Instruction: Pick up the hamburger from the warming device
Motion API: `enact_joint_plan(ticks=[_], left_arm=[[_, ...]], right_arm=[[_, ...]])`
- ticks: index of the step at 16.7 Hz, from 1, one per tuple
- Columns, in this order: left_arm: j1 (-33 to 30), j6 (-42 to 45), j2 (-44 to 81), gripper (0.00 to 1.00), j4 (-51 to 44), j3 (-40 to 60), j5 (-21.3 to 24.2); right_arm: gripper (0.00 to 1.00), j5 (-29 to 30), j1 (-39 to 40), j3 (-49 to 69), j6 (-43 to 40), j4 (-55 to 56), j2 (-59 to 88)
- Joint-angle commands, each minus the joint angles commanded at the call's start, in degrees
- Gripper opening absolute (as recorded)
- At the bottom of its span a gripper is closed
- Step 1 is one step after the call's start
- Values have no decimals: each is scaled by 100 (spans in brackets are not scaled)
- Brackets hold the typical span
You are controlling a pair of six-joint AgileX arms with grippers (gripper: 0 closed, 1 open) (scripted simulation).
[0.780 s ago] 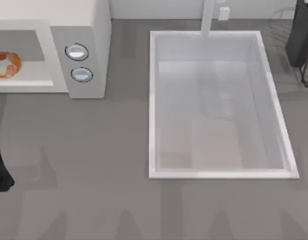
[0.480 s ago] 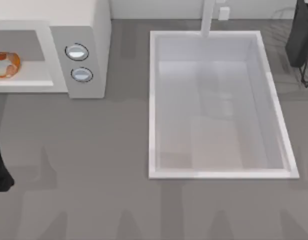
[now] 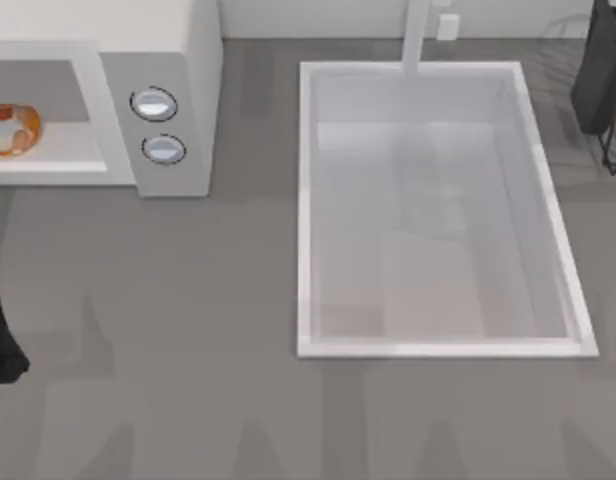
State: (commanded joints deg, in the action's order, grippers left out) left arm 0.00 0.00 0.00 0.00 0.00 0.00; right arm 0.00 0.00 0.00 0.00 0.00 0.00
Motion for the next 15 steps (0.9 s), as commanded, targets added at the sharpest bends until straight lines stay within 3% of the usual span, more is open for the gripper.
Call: enact_joint_plan(ticks=[11,15], left_arm=[[0,0,0,100,0,0,0],[35,17,553,100,251,222,42]], right_arm=[[100,0,0,0,0,0,0],[100,0,0,0,0,0,0]])
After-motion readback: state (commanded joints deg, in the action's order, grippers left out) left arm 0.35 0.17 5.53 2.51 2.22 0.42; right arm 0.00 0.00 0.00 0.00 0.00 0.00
